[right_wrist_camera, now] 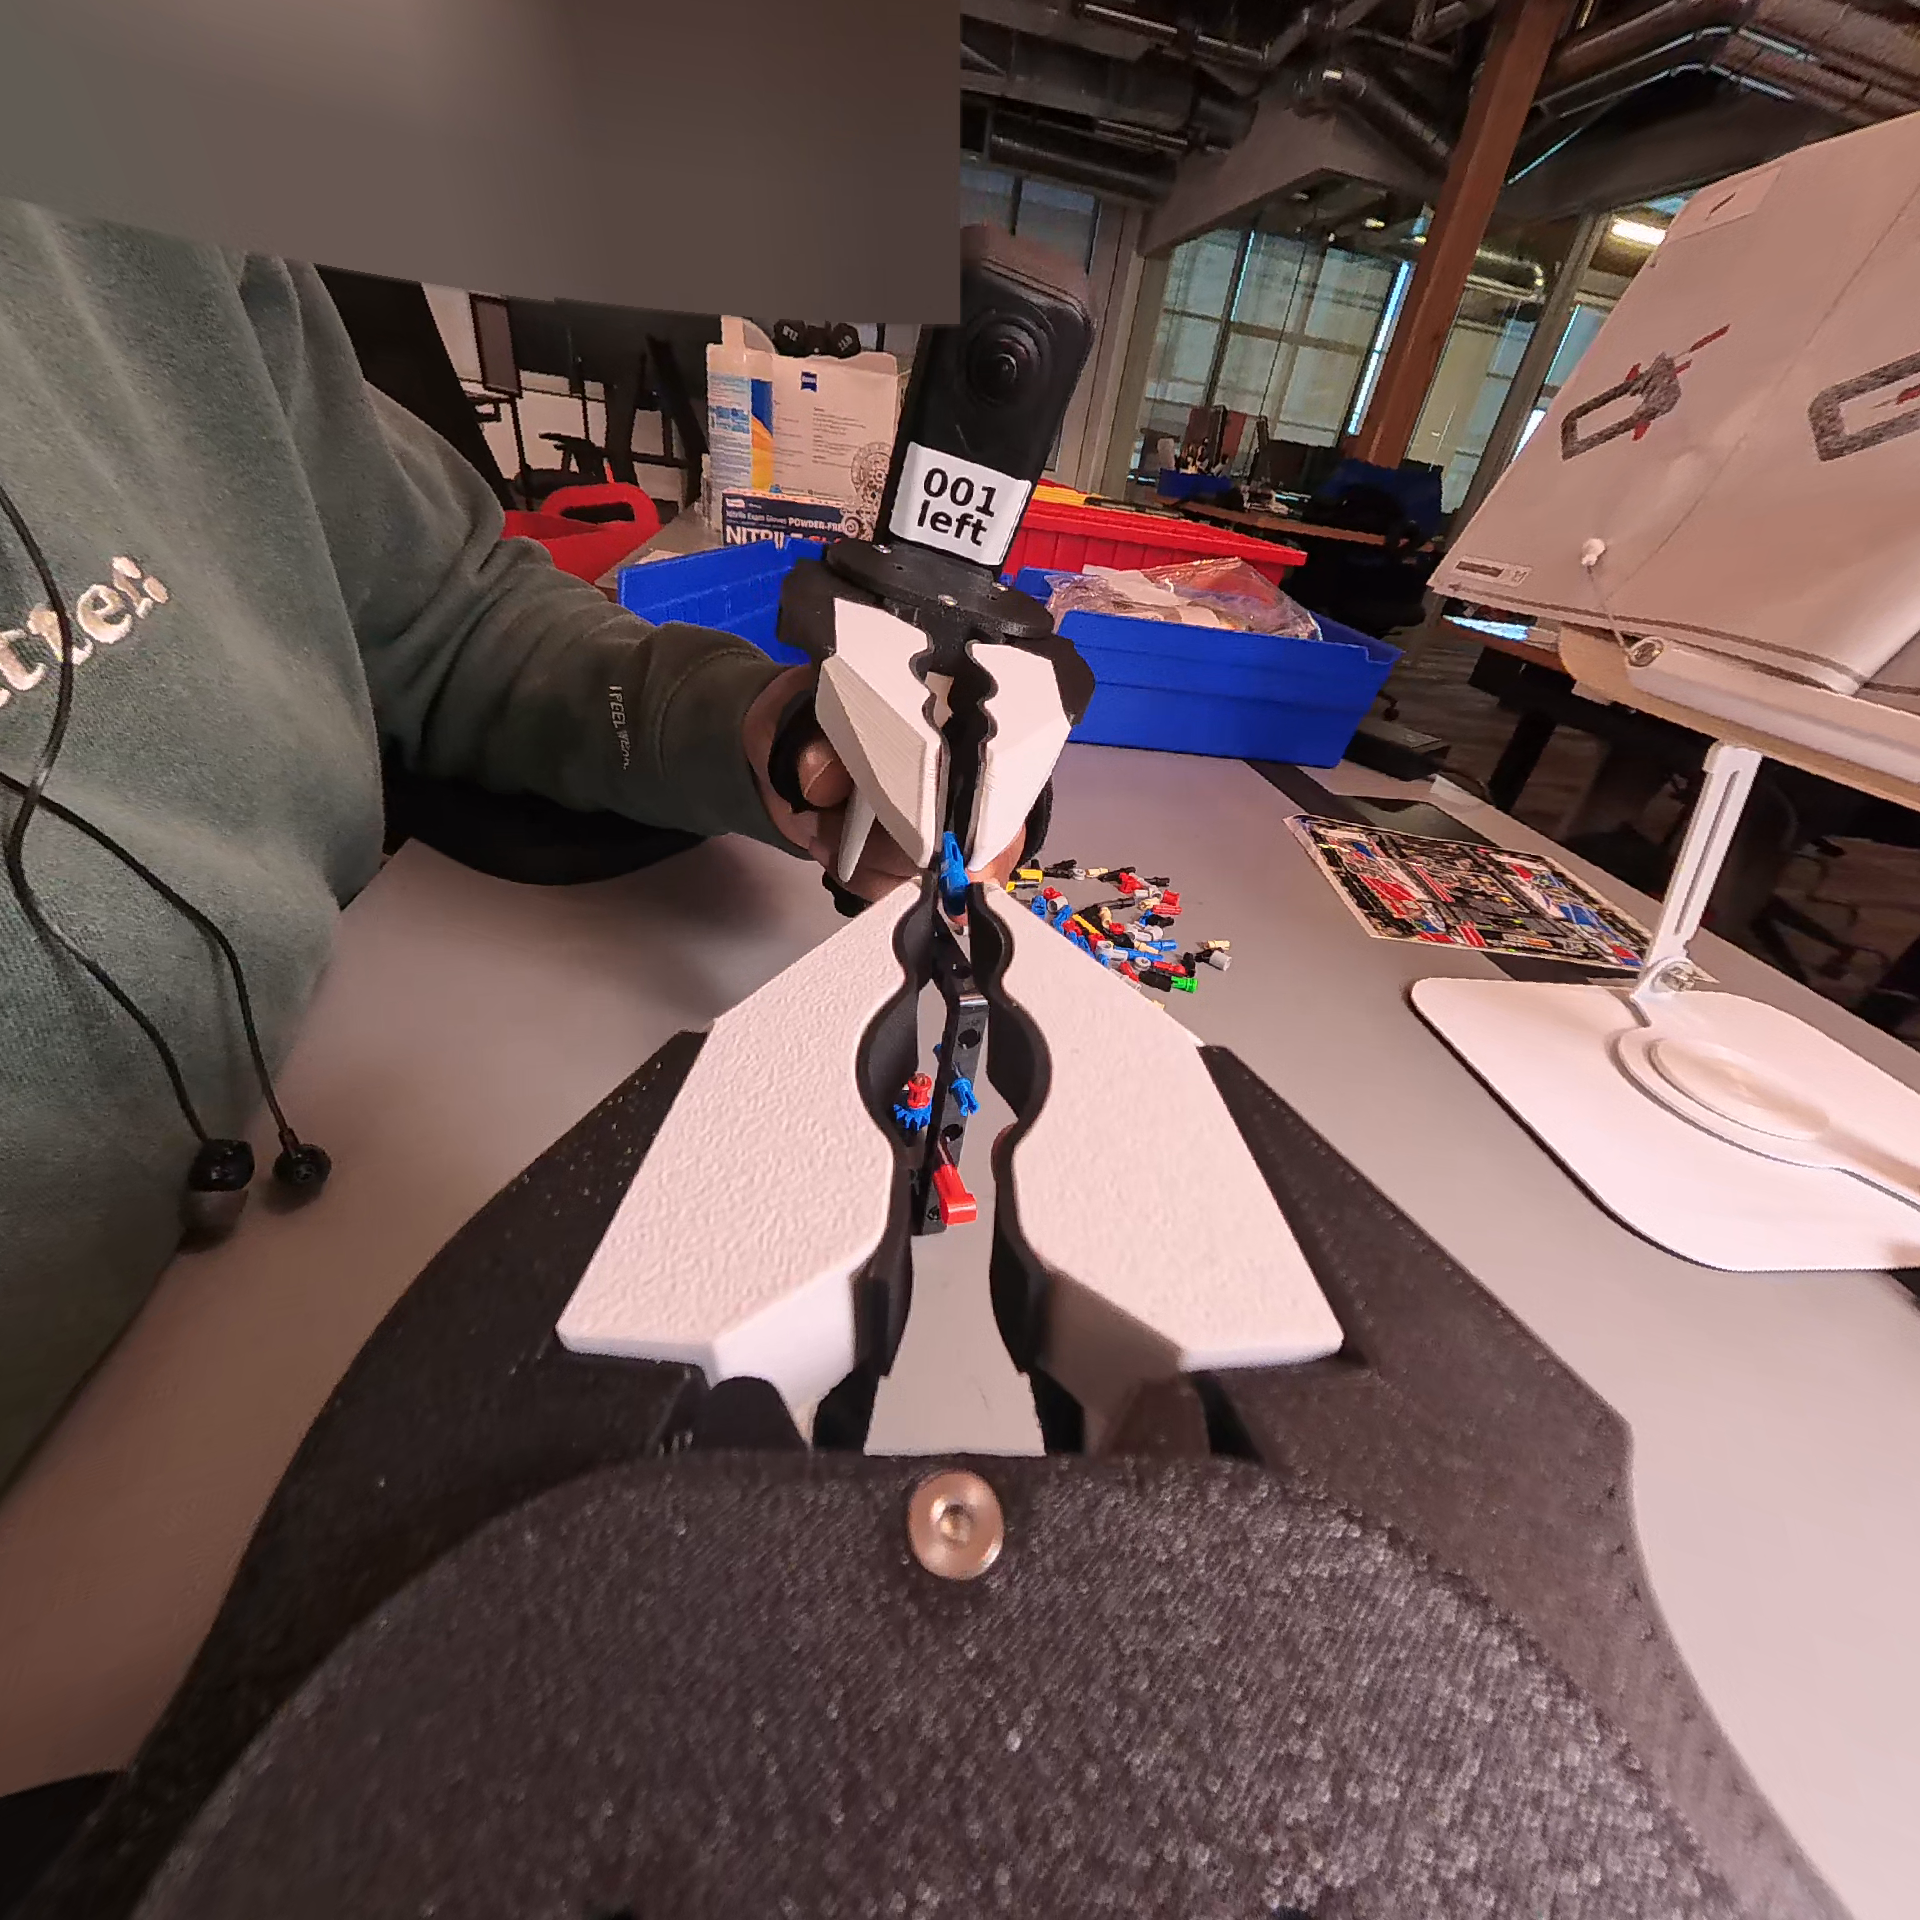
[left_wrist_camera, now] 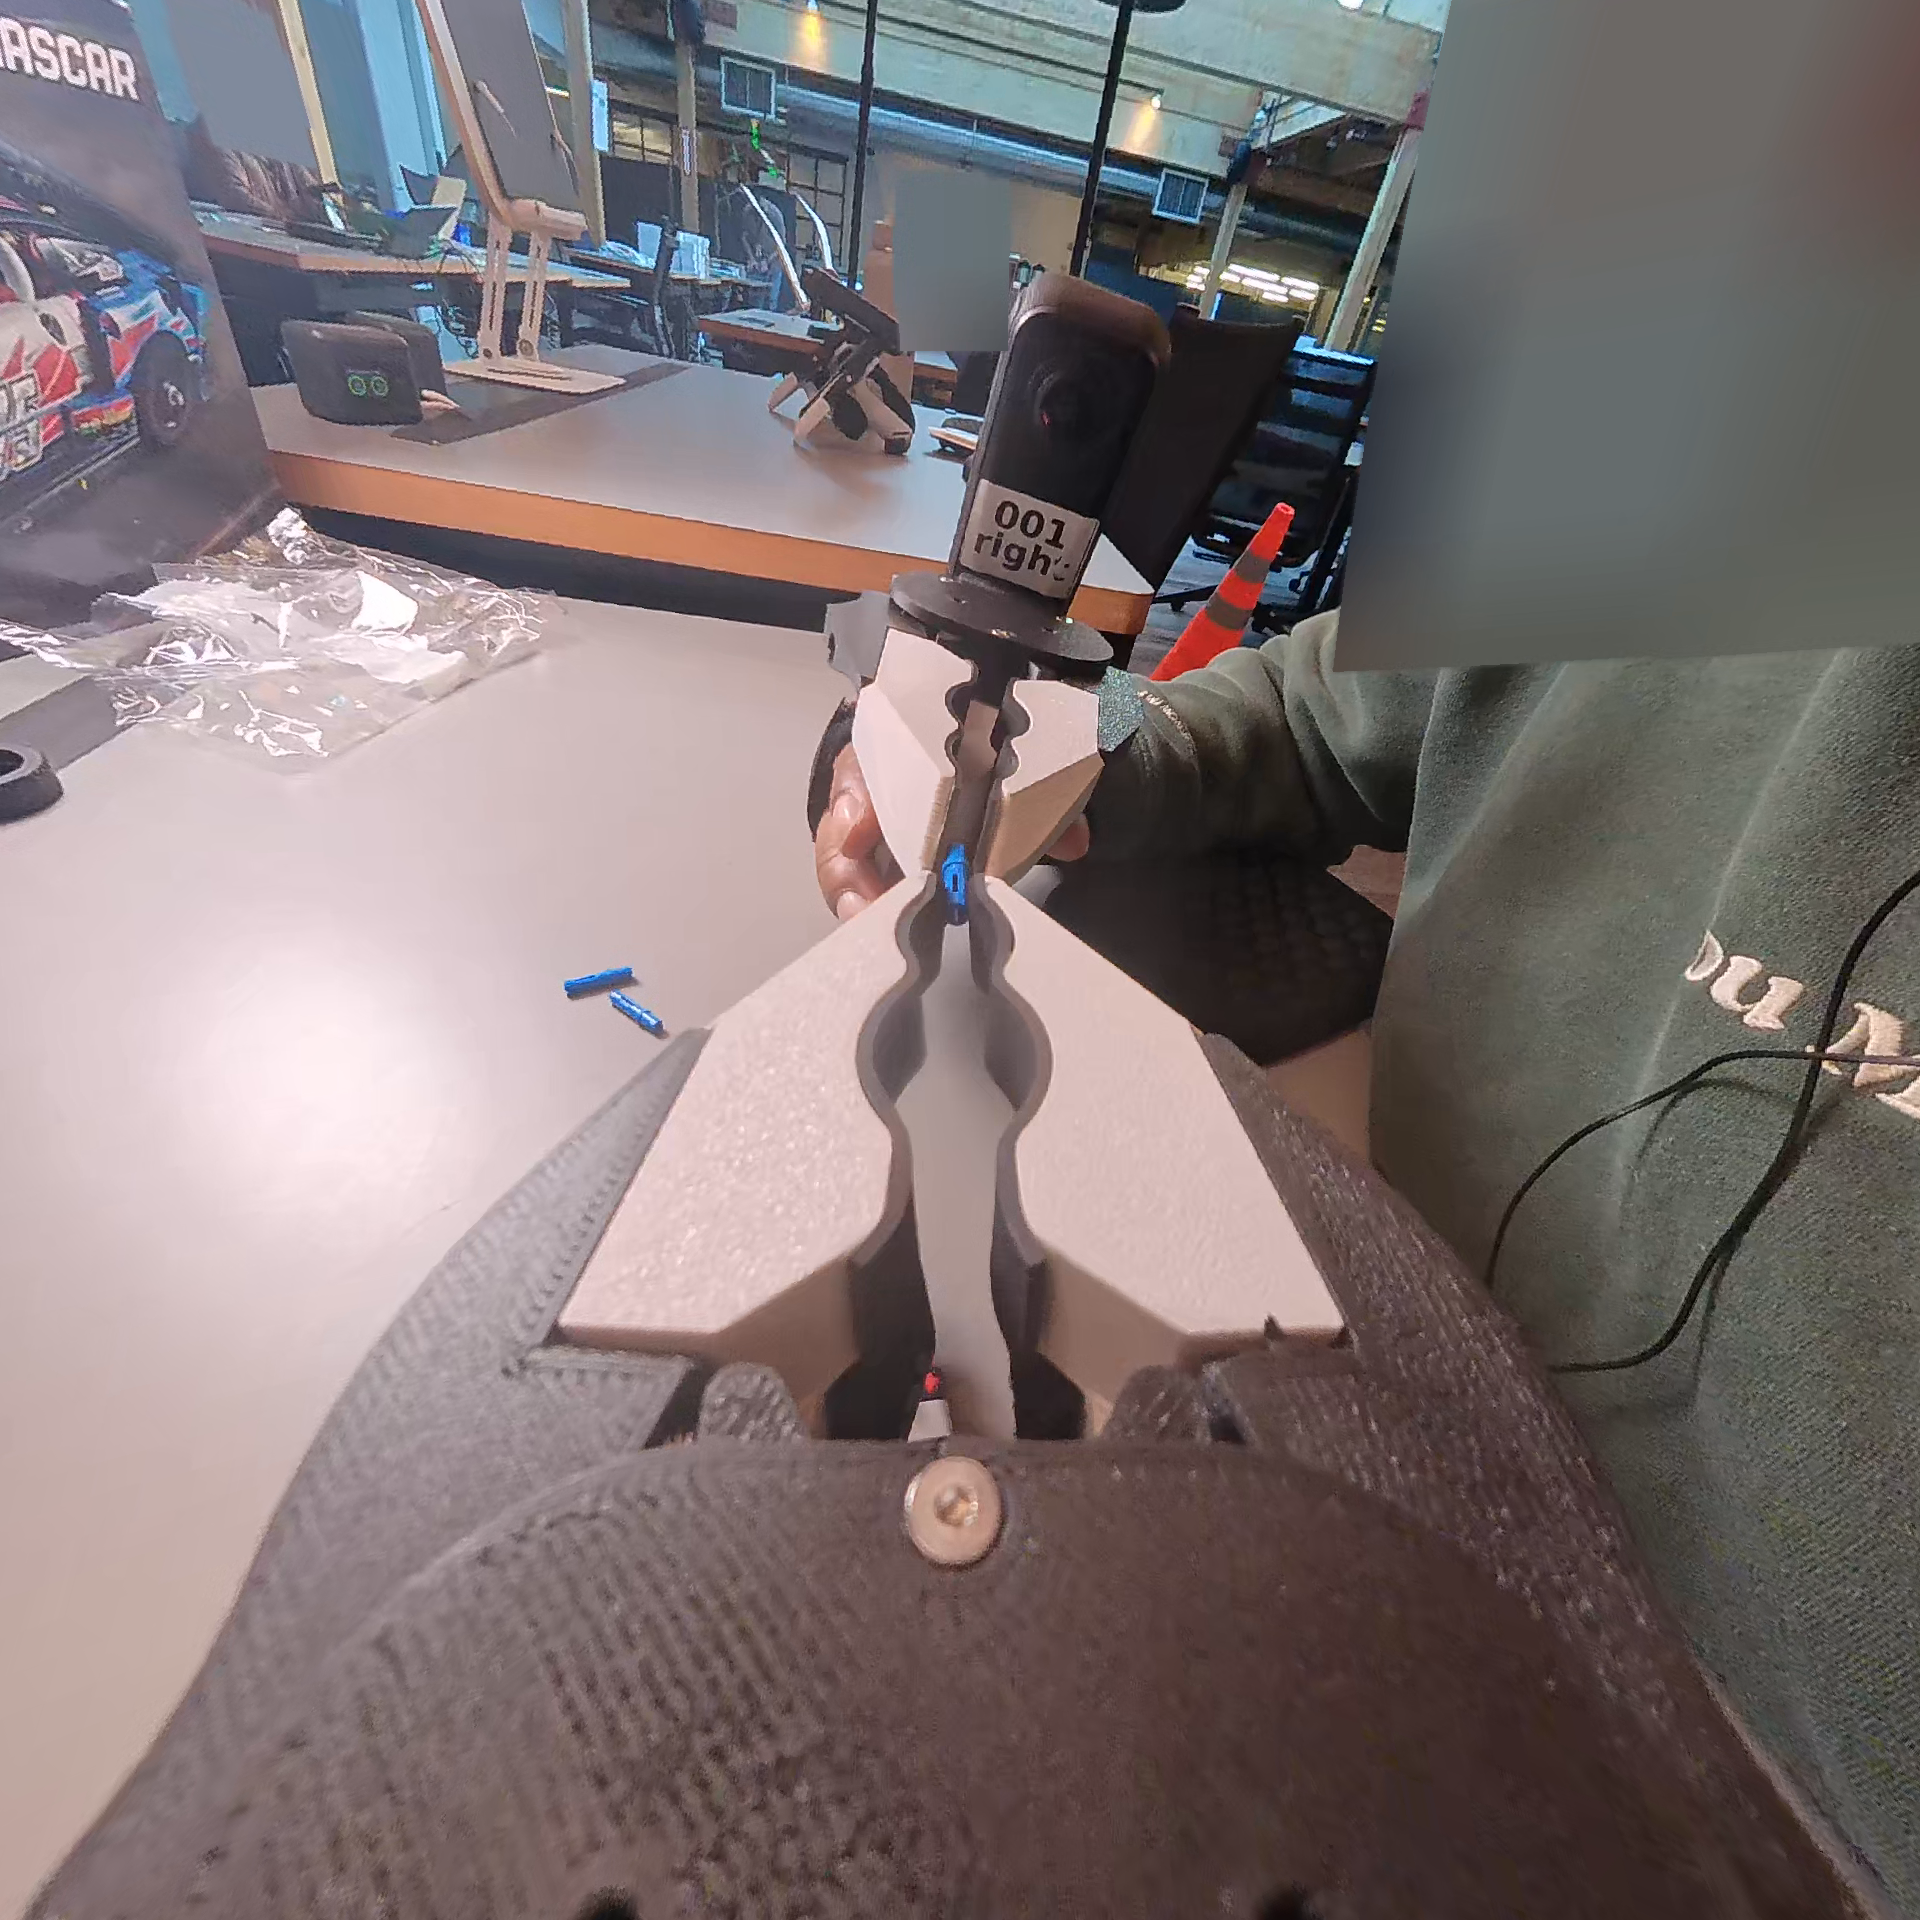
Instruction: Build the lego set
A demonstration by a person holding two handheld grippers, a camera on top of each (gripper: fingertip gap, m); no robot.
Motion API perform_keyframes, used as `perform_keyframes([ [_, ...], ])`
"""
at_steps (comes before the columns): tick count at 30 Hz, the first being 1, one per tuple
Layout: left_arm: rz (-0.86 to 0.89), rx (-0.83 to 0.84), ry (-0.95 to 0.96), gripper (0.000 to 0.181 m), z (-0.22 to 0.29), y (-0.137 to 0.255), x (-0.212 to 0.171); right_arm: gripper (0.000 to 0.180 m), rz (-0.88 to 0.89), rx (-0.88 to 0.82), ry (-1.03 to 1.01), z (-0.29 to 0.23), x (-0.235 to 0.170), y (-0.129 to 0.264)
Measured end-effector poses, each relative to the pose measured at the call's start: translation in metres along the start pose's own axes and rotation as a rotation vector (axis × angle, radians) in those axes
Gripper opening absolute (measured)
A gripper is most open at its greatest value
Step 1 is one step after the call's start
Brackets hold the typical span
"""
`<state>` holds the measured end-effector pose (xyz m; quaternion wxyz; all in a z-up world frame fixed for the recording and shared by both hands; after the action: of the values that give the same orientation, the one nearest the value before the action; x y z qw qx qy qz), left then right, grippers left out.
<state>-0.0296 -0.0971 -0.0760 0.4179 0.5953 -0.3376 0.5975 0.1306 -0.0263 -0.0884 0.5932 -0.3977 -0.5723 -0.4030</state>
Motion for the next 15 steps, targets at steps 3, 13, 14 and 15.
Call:
perform_keyframes([
  [3,0.002,-0.007,0.008,0.003,-0.0004,0.0003,-0.0004,0.003,-0.001,0.0,0.0,-0.0003,0.0002,-0.0003],
  [13,-0.004,-0.003,0.007,0.003,-0.0001,-0.001,-0.0021,0.003,-0.015,0.005,-0.007,-0.0002,-0.0011,-0.0011],
  [14,-0.011,0.003,0.003,0.003,-0.0004,-0.0011,-0.0023,0.003,-0.023,0.003,-0.01,0.0004,-0.0016,-0.0011],
  [15,-0.027,0.013,-0.005,0.004,-0.0007,-0.001,-0.0026,0.002,-0.033,0.001,-0.015,0.0011,-0.0024,-0.0015],
])
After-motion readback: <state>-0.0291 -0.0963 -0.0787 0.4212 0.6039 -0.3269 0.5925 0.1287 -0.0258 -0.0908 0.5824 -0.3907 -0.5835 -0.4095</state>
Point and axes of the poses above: each gripper's, where its closed fingertips meet, y back along the fingers, x out of its top, z = x × y across the jaws, the point moved 9 cm from there along y, back along the fingers, and after that the axes turned 6 degrees about -y, right-handed, at the moved point
